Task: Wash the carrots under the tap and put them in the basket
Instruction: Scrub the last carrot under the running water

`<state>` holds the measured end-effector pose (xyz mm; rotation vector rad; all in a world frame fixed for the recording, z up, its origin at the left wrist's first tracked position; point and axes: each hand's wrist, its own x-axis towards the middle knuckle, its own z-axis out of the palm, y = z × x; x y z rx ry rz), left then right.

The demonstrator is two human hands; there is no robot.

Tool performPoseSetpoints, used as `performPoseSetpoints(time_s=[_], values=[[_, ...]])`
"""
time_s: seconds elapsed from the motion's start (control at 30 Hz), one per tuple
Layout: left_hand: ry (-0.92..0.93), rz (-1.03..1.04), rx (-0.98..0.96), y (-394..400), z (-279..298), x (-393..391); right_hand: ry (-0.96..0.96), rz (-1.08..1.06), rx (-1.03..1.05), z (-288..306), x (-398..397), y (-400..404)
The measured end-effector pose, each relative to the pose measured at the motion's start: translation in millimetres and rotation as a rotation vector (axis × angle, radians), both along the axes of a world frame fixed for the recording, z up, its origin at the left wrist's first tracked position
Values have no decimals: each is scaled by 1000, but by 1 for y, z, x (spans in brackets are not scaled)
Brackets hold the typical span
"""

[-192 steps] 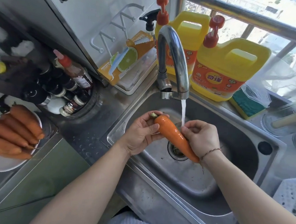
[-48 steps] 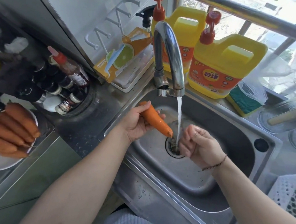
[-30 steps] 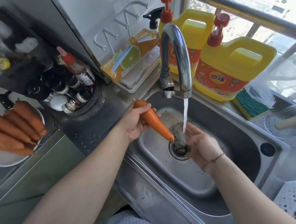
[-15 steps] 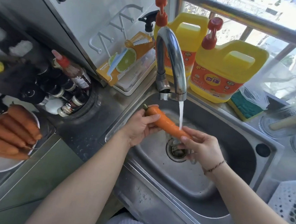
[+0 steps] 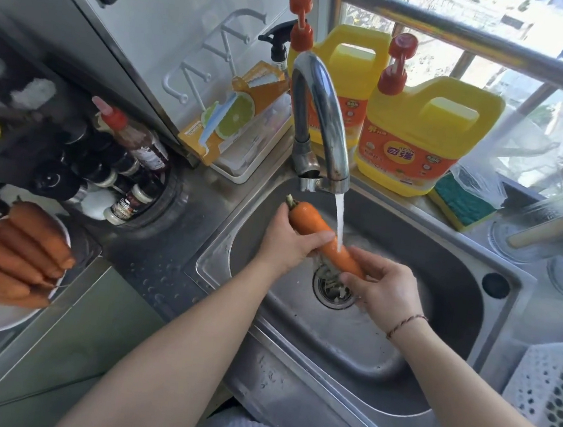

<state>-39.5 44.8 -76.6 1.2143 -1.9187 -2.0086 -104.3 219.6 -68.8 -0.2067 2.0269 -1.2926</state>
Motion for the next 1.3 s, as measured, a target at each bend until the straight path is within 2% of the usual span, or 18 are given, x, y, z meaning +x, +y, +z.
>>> performPoseSetpoints(time_s=[0.1,0.2,0.33,0.43,0.6,0.73,0.83,1.0,1.13,1.3], values=[[-95,136,-213,-3,-2,-7,22,20,23,2,-1,-1],[-125,192,-162,-3,-6,-8,-17,15,0,5,-2,1],[-148,-2,-114,21,-2,-4,27,-56,44,5,-2,7],[-138,-147,-210,25,0,-2,-27,-60,41,5,-3,12],[-165,-83,-503,14,-1,-3,-53,63,80,4,0,19],[-115,100,-336,12,-6,0,-9,90,90,8,2,16],[-169,-62,-297,27,2,2,0,50,75,8,4,13],[-146,-280,-267,29,0,5,7,42,78,5,5,17],[-167,-428,-336,15,4,2,-70,54,56,3,7,21],[-146,-553,-441,-5,-2,2,-64,39,69,2,4,21]])
